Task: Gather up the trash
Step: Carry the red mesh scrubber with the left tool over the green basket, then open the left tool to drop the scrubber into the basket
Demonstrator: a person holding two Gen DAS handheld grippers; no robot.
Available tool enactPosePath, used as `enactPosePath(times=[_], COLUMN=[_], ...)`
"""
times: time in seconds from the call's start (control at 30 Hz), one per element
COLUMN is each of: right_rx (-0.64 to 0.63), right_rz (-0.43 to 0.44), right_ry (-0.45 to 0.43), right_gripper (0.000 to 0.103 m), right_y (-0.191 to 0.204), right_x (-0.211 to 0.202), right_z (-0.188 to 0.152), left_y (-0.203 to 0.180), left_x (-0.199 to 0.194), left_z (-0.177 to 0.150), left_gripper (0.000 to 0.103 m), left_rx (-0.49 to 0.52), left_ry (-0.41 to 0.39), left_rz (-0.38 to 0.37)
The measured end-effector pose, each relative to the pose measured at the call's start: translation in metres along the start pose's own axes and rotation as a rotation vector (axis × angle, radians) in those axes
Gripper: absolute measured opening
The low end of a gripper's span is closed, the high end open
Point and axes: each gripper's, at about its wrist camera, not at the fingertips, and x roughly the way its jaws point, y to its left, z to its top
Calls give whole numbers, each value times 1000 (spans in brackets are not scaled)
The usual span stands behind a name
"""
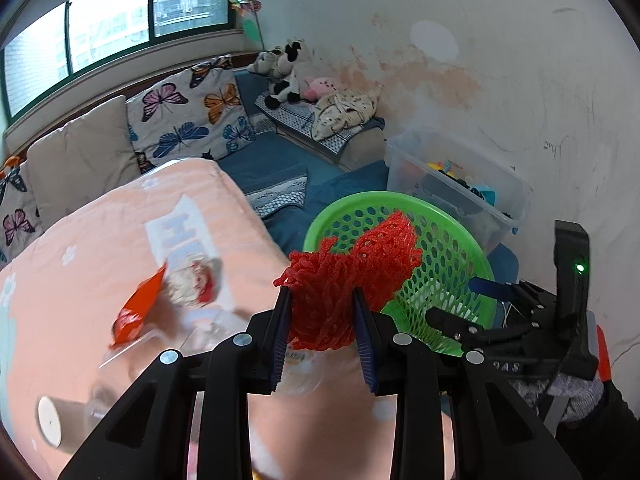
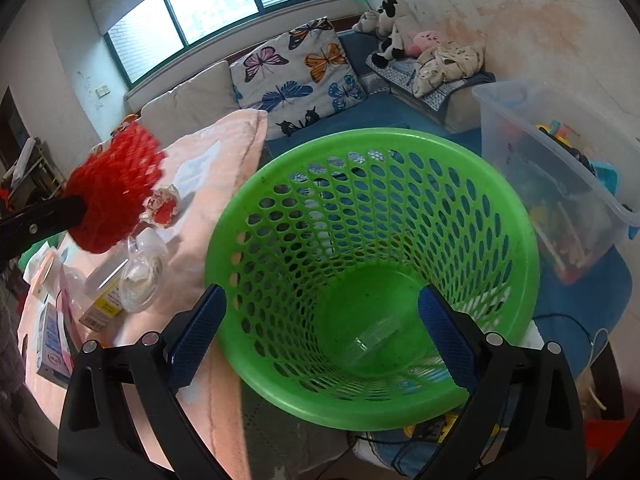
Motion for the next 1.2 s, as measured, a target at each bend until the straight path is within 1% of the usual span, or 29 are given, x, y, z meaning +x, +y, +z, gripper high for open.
enactPosePath(times=[0.17,0.27,0.43,0.53,0.63,0.67,0.7,0.73,0.97,1.1,1.2], right_rx=[14,14,22,48,74,77,78,80,83,72,54], right_rz=[-3,-18,-30,-24,-19,-19,-23,-25,-18,-13,-4], right_ry=[-24,-47,-57,-65,-66,-65,-65,-66,-70,-76,-80], right_gripper=[96,96,96,96,96,96,96,96,96,96,96], right_y=[-8,-11,-19,-28,-33,-33,-34,-34,-29,-22,-13], right_x=[-19,-34,-49,-54,-58,-59,-60,-61,-65,-70,-74], right_z=[-8,-15,-26,-29,-33,-34,-36,-37,-39,-40,-40], left_y=[-17,-29,-43,-51,-55,-56,-57,-57,-51,-39,-31], left_x=[24,35,55,63,69,69,70,68,55,38,21], left_z=[10,12,14,15,13,12,11,9,5,1,-5], left_gripper=[30,30,30,33,39,47,52,55,56,56,56], left_rx=[19,33,42,44,32,32,32,34,22,-16,-28], left_ry=[30,41,77,91,107,108,107,99,80,63,40], left_rz=[-12,-27,-58,-63,-86,-91,-91,-90,-90,-88,-71])
